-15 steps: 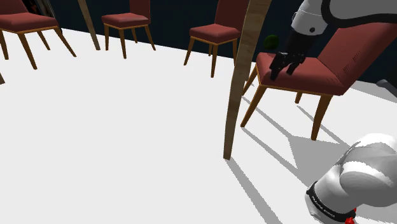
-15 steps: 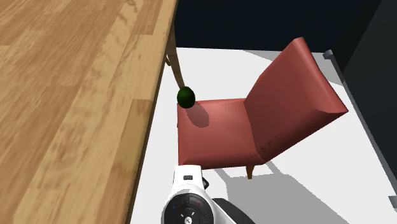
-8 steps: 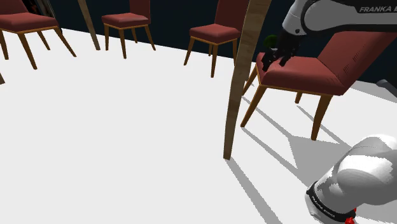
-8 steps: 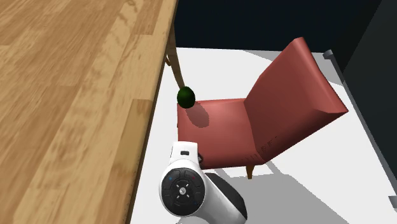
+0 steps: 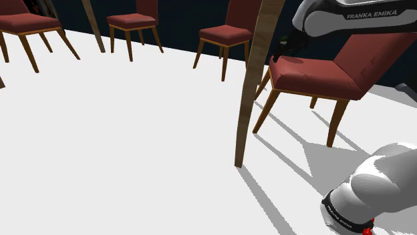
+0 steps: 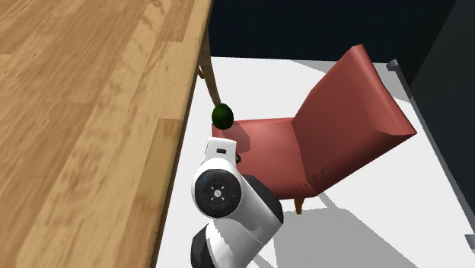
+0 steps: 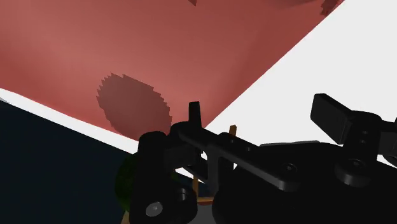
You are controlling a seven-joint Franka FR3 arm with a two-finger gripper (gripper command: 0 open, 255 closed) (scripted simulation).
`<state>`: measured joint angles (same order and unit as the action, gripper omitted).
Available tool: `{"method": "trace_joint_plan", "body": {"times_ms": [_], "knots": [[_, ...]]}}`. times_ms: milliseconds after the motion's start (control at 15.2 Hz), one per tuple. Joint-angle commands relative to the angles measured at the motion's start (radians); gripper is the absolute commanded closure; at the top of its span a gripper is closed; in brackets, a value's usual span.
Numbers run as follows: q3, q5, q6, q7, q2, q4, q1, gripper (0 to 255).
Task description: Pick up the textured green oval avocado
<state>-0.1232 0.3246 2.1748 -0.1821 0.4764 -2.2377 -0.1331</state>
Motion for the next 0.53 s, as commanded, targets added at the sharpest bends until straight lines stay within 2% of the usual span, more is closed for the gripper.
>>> {"method": "trace_joint_plan", "body": {"times_ms": [0, 462], "knots": [[-0.008, 0.029, 0.064, -0.019, -0.047, 0.026, -0.020, 0], [-0.028, 0.114, 0.224, -0.078, -0.200, 0.161, -0.093, 0]]}}
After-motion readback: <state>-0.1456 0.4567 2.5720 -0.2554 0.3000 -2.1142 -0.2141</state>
